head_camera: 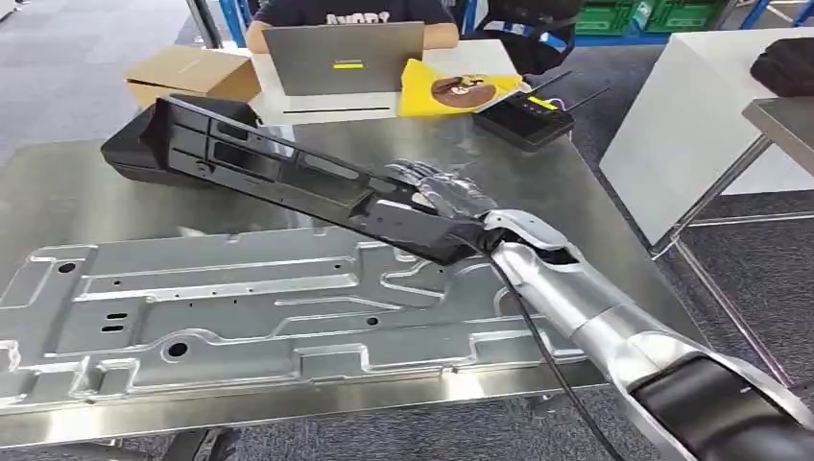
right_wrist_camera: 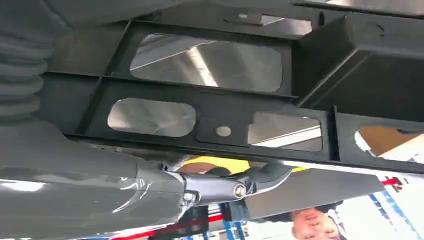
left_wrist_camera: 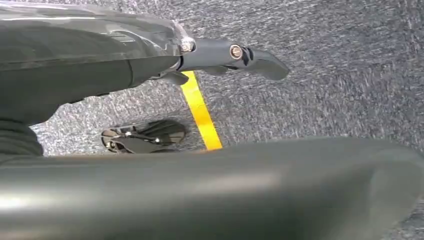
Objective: Take the parts from the cabinet and place them on the table.
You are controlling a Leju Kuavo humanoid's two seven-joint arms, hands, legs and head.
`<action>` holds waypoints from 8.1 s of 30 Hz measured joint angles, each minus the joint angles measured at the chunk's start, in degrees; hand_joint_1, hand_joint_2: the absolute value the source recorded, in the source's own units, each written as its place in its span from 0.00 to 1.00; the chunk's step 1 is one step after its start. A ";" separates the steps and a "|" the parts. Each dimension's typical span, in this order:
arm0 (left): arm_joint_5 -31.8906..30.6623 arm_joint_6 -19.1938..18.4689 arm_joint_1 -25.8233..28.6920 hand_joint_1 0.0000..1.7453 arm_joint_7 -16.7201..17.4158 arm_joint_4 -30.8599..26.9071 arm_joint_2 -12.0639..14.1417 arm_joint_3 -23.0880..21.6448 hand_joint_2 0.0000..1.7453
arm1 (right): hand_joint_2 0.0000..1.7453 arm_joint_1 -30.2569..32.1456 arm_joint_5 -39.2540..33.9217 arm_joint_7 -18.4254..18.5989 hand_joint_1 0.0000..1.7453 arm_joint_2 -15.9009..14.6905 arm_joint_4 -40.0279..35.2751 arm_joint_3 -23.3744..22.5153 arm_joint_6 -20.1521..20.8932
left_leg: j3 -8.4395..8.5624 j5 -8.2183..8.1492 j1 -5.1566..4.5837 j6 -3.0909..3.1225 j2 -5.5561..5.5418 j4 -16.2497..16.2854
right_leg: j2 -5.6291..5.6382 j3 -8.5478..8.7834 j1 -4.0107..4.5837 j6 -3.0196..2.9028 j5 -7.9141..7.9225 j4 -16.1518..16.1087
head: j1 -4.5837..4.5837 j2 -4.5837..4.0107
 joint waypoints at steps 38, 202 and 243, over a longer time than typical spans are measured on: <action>1.11 0.20 0.01 0.00 1.18 0.00 -0.70 -1.73 0.00 | 0.00 -3.77 -4.37 0.92 0.00 -0.98 -19.41 -3.65 -0.66 | -0.52 0.00 0.00 0.01 0.00 0.02 | -0.01 -0.48 0.01 0.01 0.01 -0.10 | 0.00 0.00; 4.83 2.05 4.37 0.00 -2.43 -0.02 1.31 6.73 0.00 | 0.00 49.41 13.64 2.28 0.00 4.81 33.97 -97.24 -4.44 | 3.94 1.36 0.23 -0.16 0.59 -4.47 | -1.21 -2.23 0.84 -0.20 6.39 -4.19 | 0.35 0.00; 4.66 3.91 4.81 0.00 3.80 -0.02 1.36 7.69 1.00 | 1.00 48.55 16.44 6.34 0.00 5.27 35.91 -99.12 -1.66 | -1.94 4.51 0.19 1.96 1.18 -2.80 | -0.66 -1.52 0.92 0.88 -1.48 6.03 | 0.33 0.00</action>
